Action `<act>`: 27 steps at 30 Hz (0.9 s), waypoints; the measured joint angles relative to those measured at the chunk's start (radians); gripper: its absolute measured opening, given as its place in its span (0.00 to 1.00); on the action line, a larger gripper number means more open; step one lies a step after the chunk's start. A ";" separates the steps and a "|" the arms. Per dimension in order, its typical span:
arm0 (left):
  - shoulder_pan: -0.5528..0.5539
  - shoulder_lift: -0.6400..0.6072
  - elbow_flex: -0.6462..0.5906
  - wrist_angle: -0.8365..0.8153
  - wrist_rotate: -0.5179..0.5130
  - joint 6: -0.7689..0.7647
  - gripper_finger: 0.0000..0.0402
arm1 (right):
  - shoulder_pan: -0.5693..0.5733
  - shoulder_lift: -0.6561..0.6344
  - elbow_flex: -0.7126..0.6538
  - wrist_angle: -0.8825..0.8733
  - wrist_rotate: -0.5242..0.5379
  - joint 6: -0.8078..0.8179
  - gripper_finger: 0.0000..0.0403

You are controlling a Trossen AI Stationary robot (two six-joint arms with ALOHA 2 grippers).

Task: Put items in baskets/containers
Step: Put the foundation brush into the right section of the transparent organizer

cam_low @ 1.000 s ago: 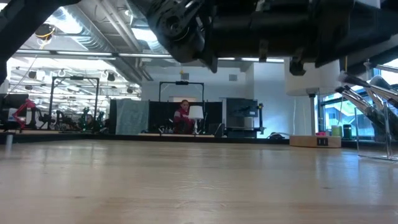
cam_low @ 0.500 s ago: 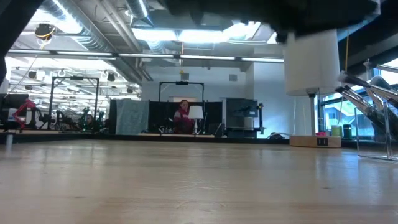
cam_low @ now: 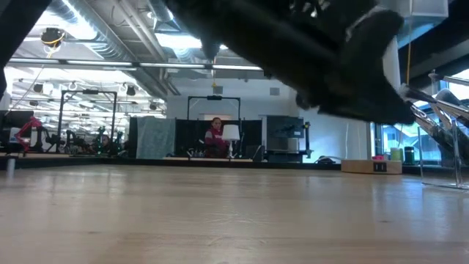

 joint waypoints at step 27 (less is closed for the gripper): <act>-0.002 0.165 0.140 0.410 0.063 -0.013 0.10 | 0.000 0.000 0.012 -0.002 0.011 -0.003 0.02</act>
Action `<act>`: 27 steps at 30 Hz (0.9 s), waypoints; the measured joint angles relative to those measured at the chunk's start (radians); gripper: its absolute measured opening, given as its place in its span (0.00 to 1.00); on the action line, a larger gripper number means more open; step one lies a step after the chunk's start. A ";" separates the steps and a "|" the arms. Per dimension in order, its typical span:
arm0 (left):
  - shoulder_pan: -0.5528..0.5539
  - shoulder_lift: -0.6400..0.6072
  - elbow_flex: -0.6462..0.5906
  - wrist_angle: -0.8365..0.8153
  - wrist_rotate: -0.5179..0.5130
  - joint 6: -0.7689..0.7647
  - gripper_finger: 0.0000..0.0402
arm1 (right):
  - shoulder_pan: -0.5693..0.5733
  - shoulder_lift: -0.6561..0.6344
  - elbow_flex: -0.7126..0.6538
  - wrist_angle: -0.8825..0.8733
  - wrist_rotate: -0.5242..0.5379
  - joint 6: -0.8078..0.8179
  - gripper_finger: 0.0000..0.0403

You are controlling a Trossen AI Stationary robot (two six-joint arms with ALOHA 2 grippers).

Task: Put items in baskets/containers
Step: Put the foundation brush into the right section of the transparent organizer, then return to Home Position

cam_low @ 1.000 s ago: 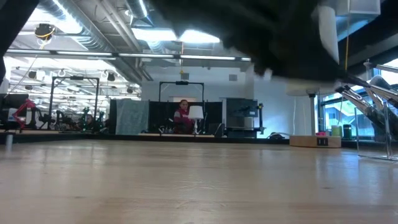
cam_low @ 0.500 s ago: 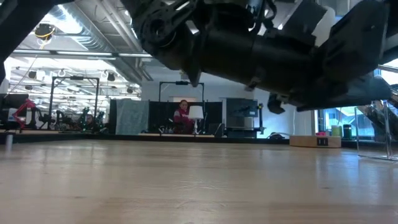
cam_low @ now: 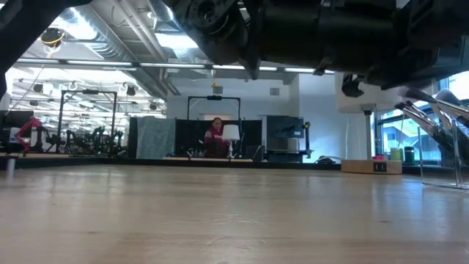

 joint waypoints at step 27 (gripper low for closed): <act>-0.048 -0.653 -0.749 0.138 -0.321 0.064 0.01 | -0.015 0.001 -0.099 0.085 -0.077 0.038 0.02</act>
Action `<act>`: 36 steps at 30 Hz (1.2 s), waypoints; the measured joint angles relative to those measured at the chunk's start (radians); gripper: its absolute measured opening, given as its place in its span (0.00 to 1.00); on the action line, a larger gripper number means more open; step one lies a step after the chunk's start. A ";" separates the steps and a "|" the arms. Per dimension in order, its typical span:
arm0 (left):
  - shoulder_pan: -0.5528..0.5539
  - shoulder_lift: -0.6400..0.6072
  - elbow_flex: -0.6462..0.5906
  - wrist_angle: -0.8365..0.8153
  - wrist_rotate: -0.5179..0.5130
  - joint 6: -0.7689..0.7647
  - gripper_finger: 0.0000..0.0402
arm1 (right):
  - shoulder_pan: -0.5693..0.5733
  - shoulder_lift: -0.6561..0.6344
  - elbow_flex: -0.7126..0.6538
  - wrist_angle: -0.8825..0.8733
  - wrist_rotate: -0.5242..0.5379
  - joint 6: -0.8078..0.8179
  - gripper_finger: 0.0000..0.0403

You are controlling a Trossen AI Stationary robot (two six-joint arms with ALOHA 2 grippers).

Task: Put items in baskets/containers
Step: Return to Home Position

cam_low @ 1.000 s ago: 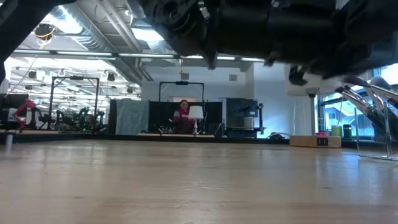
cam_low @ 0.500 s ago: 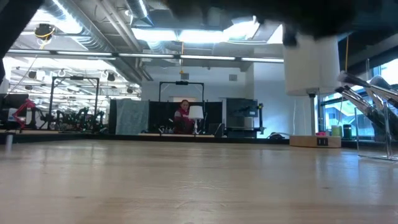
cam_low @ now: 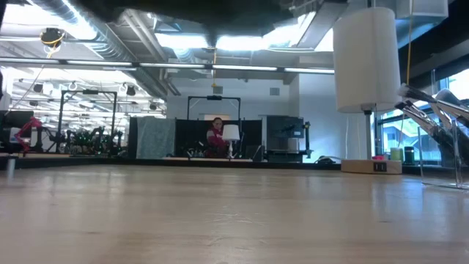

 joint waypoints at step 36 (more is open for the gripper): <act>0.102 -0.900 -0.877 0.264 -0.072 0.088 0.01 | -0.645 -0.481 -0.621 1.274 -1.261 -1.252 0.01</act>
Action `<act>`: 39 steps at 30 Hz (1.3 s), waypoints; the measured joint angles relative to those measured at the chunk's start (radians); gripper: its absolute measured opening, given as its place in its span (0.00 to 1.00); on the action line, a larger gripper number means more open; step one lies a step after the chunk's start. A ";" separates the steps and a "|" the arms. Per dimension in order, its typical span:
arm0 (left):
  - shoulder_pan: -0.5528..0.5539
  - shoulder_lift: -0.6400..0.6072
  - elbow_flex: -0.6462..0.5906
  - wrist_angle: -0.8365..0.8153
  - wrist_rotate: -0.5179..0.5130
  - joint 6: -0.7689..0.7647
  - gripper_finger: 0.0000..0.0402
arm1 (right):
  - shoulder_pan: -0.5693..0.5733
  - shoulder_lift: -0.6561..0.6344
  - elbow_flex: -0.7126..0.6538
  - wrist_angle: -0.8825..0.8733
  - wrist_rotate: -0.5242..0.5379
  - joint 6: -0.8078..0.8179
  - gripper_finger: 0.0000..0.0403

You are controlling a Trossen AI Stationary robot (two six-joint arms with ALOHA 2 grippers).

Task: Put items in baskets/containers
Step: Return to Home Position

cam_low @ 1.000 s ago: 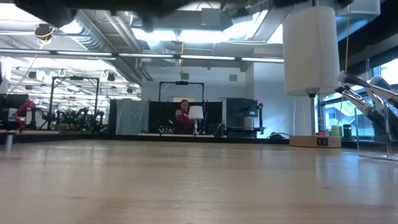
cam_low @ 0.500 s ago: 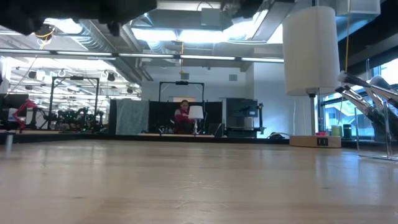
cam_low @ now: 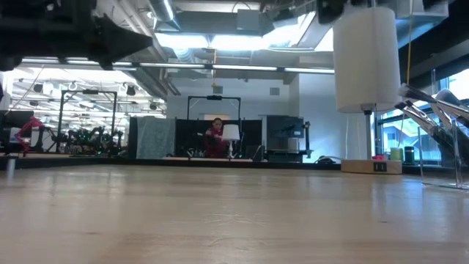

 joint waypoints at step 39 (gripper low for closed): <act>0.004 -0.467 -0.046 -0.615 -0.052 -0.024 0.02 | -0.252 -0.593 -0.503 -0.044 -0.076 0.209 0.01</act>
